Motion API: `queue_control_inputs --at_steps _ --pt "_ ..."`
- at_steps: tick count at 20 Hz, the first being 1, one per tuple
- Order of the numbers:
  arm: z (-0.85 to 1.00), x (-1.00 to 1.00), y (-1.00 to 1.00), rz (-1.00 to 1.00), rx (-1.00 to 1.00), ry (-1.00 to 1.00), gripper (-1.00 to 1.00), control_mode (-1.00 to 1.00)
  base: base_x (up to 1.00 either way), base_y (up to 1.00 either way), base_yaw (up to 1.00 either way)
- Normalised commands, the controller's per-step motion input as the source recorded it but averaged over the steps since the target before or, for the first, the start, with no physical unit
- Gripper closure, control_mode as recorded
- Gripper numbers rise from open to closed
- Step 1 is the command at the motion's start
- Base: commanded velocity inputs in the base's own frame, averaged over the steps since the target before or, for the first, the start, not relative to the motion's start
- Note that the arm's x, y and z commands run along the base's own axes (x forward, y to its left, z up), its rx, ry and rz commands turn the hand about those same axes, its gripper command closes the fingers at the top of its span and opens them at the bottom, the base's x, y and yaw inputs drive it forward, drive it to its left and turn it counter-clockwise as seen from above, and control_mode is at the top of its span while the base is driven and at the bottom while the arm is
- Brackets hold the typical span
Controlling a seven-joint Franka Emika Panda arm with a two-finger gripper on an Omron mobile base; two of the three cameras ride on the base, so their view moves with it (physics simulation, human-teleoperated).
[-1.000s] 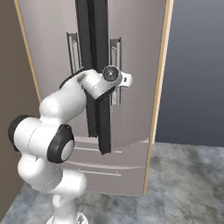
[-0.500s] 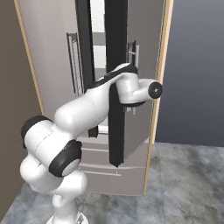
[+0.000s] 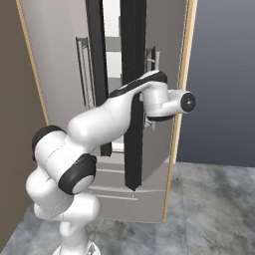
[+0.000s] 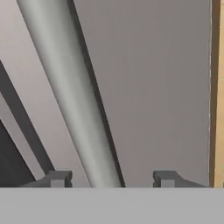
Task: Place one of the steaks on the plate and the other in the bowl. Then place the bowl in the fridge.
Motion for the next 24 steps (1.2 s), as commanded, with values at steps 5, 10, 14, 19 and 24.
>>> queue_control_inputs --at_steps 5,10,14,19,24 --pt "0.06 -0.65 -0.07 0.00 0.00 0.00 -1.00 -1.00 0.00 0.00 0.00" --pt "0.00 -1.00 0.50 -0.07 -0.10 0.00 -1.00 -1.00 0.00 0.00 0.00" --pt "0.00 -0.99 1.00 -0.14 -0.29 0.02 -1.00 -1.00 0.00 0.00 0.00" --pt "0.00 -0.89 1.00 -0.16 -0.37 0.12 -1.00 -1.00 0.00 0.00 0.00" --pt "0.00 -0.72 1.00 -0.23 -0.37 0.21 -1.00 -1.00 0.00 0.00 0.00"
